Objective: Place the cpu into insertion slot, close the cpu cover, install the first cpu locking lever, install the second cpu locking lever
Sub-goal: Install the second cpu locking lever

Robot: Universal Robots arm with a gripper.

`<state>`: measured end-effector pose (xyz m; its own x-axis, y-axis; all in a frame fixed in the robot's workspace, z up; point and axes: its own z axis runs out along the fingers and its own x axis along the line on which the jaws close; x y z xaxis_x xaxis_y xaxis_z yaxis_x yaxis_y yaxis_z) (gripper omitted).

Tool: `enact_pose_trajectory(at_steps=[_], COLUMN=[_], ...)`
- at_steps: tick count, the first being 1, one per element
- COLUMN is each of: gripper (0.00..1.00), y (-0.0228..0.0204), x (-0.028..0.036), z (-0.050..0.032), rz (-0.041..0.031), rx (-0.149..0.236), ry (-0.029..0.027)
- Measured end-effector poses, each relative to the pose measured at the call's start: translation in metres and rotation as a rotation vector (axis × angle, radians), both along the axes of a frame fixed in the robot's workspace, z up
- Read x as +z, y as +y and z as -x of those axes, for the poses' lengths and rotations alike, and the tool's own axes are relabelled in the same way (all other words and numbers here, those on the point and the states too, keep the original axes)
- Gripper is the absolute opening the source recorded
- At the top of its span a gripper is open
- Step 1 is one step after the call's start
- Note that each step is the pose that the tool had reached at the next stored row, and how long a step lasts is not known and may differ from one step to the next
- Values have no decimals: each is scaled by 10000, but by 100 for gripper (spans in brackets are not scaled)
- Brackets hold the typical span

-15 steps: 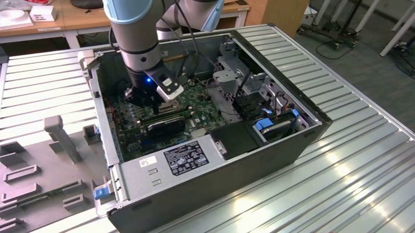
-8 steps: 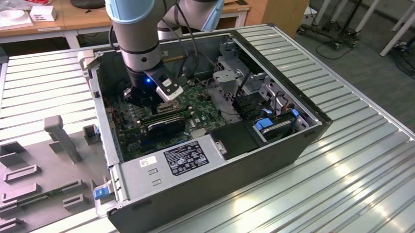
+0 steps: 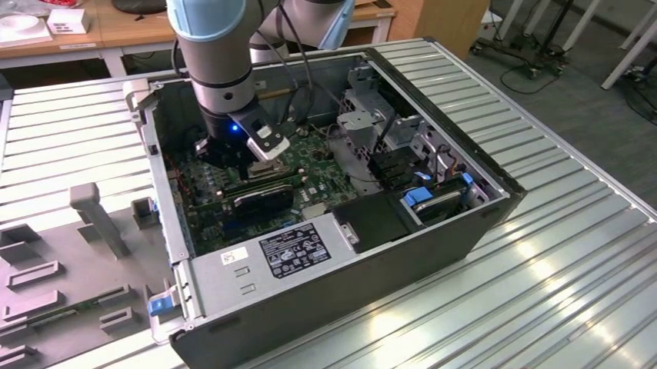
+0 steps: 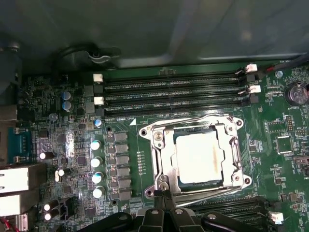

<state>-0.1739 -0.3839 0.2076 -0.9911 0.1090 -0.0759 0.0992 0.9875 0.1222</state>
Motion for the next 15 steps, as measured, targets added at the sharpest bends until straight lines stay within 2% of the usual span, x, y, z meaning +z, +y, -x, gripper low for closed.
enact_pose_trajectory(at_steps=[10, 15], gripper=[11, 11], y=[-4, -59], x=[-25, -26], z=[33, 34], rz=[-1, -21], rx=[1, -18], ry=[1, 0])
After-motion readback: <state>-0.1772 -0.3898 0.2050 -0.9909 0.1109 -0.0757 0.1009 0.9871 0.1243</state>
